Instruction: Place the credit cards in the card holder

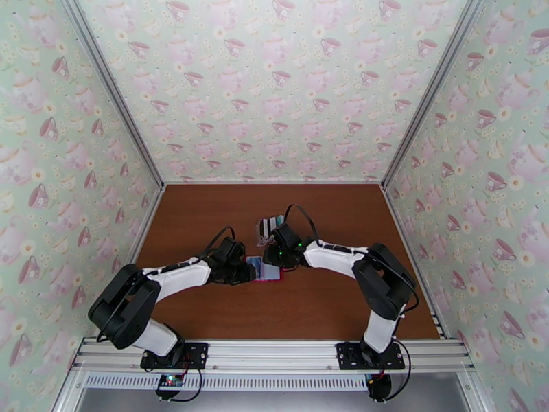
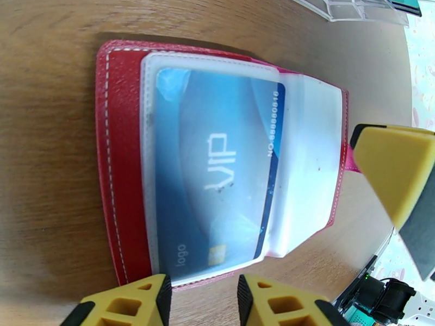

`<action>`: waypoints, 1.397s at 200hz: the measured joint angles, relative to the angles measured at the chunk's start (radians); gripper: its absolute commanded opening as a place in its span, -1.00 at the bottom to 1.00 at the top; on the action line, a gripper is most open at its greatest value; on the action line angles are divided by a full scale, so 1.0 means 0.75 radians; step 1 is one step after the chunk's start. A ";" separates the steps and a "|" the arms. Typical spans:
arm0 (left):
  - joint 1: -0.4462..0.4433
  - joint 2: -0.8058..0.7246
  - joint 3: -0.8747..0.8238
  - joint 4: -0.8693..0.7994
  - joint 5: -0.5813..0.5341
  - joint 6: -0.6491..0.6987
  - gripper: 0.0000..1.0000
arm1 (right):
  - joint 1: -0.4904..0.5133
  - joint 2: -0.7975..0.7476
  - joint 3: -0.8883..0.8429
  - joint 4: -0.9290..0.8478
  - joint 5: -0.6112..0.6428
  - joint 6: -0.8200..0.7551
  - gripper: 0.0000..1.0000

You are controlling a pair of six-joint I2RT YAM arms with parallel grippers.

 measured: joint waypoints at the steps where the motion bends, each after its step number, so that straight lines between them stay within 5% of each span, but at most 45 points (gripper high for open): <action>1: 0.000 0.001 0.000 -0.001 0.000 -0.001 -0.22 | 0.000 0.001 0.000 0.000 -0.001 0.000 -0.07; 63: 0.000 0.015 0.000 0.009 -0.004 0.000 -0.20 | 0.000 0.020 0.010 0.001 -0.007 -0.009 -0.07; 99: -0.003 0.016 0.003 0.044 0.001 0.005 0.17 | 0.000 0.045 0.010 0.003 -0.009 -0.008 -0.07; 279: -0.005 -0.070 -0.042 0.030 -0.055 0.016 0.30 | 0.000 0.078 -0.019 0.172 -0.145 0.078 -0.08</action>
